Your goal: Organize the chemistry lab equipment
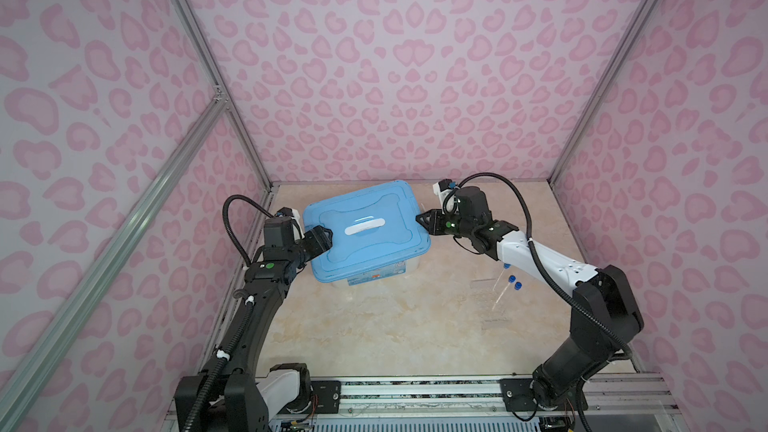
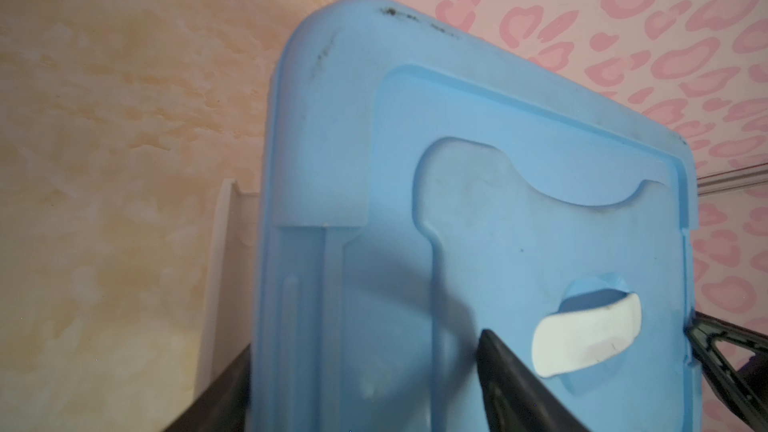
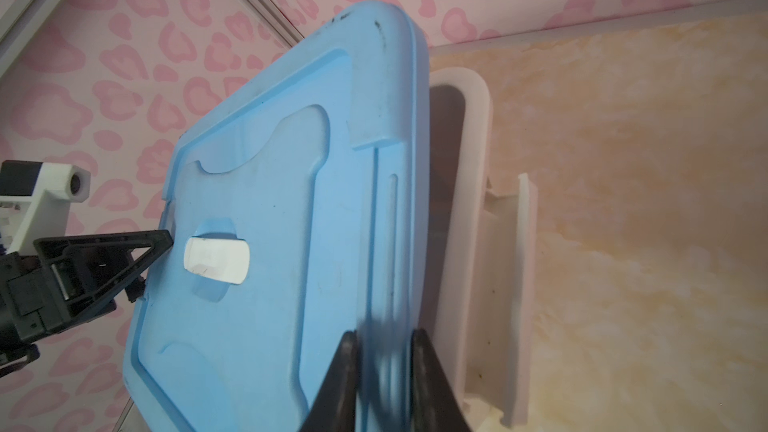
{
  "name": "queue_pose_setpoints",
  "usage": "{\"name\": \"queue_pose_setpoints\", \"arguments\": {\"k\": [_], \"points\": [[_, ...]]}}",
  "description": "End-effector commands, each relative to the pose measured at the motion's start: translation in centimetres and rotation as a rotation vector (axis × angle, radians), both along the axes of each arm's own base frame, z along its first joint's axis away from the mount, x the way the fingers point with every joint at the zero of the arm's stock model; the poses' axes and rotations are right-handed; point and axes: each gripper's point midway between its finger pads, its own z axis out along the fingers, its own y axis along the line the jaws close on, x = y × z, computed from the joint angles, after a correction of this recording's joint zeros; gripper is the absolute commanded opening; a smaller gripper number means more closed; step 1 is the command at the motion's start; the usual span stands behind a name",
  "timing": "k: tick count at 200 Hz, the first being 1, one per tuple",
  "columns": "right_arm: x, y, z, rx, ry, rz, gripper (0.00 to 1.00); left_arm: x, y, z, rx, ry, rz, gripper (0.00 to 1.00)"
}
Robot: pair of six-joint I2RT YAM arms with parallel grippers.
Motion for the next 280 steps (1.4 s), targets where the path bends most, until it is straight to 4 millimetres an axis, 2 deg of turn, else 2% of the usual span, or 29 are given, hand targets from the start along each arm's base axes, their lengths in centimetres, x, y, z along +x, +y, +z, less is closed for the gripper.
{"name": "queue_pose_setpoints", "arguments": {"k": [1,30,80,98,140,163,167,186,200,204,232,280], "points": [[-0.3,0.2,-0.7,-0.035,0.047,0.009,0.19,0.4,-0.8,0.9,-0.026,-0.014,-0.04,0.75],[0.1,-0.9,-2.0,-0.127,0.09,-0.04,0.19,0.8,-0.8,1.2,-0.026,-0.009,-0.045,0.75],[0.7,-1.2,-4.2,-0.197,0.135,-0.056,0.22,1.3,-0.5,1.3,-0.006,-0.006,-0.034,0.73],[1.0,-1.5,-4.4,-0.224,0.143,-0.077,0.23,1.3,-0.3,0.8,0.006,0.009,-0.029,0.72],[1.2,-0.8,-5.1,-0.265,0.15,-0.063,0.26,1.7,0.9,0.0,0.065,0.029,0.016,0.65],[0.7,-0.9,-6.3,-0.307,0.177,-0.067,0.26,2.2,1.2,-0.6,0.081,0.048,0.023,0.62],[1.1,-0.7,-5.2,-0.299,0.156,-0.07,0.26,2.4,1.2,-0.6,0.082,0.047,0.021,0.62],[0.7,-1.1,-5.2,-0.31,0.163,-0.083,0.26,2.9,0.9,-0.7,0.073,0.052,0.009,0.61],[0.5,-1.3,-4.1,-0.301,0.148,-0.088,0.27,2.9,0.9,-0.8,0.07,0.053,0.006,0.61],[-0.1,-1.7,-5.2,-0.317,0.17,-0.087,0.27,2.8,0.8,-0.9,0.069,0.053,0.004,0.6],[-0.7,-2.1,-4.6,-0.317,0.159,-0.088,0.28,2.4,0.8,-0.9,0.069,0.055,0.001,0.6],[-0.3,-1.5,-5.2,-0.307,0.165,-0.066,0.29,1.5,1.1,-0.4,0.077,0.041,0.014,0.59]]}}
